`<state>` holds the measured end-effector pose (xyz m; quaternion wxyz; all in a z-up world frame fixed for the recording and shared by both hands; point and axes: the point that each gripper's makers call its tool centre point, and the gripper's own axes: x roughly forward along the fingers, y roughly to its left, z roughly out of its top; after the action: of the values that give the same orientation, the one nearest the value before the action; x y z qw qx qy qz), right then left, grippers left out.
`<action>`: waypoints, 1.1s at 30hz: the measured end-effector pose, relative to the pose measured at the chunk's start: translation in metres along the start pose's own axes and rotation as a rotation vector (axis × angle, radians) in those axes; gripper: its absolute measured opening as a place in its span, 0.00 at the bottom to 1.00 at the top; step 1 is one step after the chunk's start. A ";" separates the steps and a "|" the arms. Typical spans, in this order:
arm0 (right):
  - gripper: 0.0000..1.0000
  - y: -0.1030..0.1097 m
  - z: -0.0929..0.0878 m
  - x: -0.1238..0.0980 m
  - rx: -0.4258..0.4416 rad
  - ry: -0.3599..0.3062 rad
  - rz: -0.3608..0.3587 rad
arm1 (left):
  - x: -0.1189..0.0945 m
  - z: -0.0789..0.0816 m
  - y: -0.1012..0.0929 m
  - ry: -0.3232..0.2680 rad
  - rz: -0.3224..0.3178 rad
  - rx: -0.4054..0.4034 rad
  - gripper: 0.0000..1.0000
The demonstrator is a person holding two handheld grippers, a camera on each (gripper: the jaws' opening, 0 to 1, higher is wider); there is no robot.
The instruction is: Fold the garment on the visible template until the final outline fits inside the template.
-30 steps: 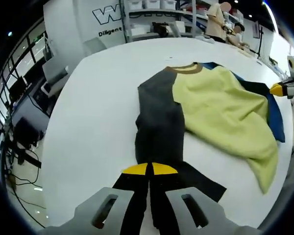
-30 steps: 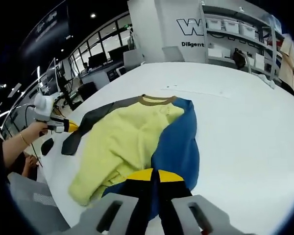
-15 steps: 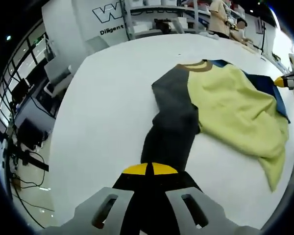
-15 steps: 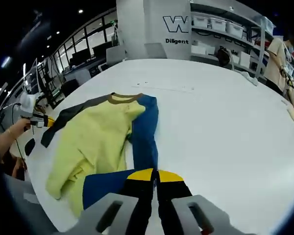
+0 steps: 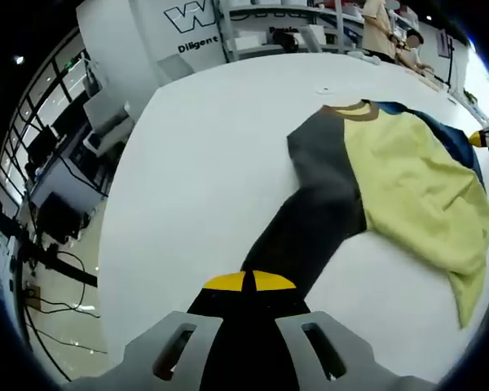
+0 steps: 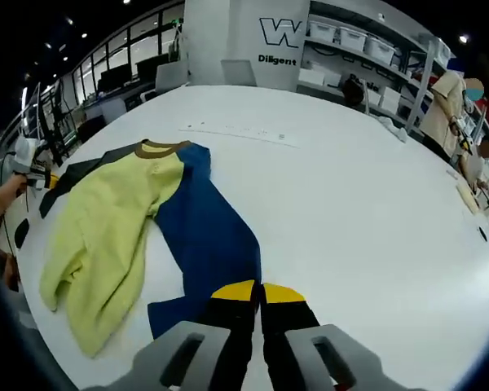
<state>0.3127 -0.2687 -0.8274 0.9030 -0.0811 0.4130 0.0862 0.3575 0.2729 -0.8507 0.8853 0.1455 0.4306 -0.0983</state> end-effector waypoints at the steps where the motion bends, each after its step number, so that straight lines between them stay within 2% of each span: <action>1: 0.00 -0.003 0.000 0.001 -0.006 0.002 -0.008 | 0.002 0.002 0.003 0.000 0.004 -0.005 0.00; 12: 0.00 -0.031 -0.007 0.010 -0.028 0.038 -0.066 | 0.021 0.011 0.020 0.020 0.040 0.016 0.00; 17: 0.00 -0.036 -0.013 0.013 -0.019 0.050 -0.073 | 0.026 0.017 0.030 0.022 0.054 0.056 0.00; 20: 0.00 -0.037 -0.015 0.014 -0.015 0.054 -0.072 | 0.029 0.018 0.039 0.048 0.080 0.140 0.00; 25: 0.00 -0.038 -0.018 0.015 -0.017 0.064 -0.070 | 0.034 0.022 0.049 0.058 0.101 0.146 0.00; 33: 0.00 -0.041 -0.023 0.019 -0.033 0.078 -0.076 | 0.037 0.024 0.054 0.061 0.111 0.152 0.00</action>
<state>0.3170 -0.3122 -0.8532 0.8875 -0.1147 0.4429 0.0553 0.4135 0.3140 -0.8563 0.8622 0.2390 0.4400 -0.0768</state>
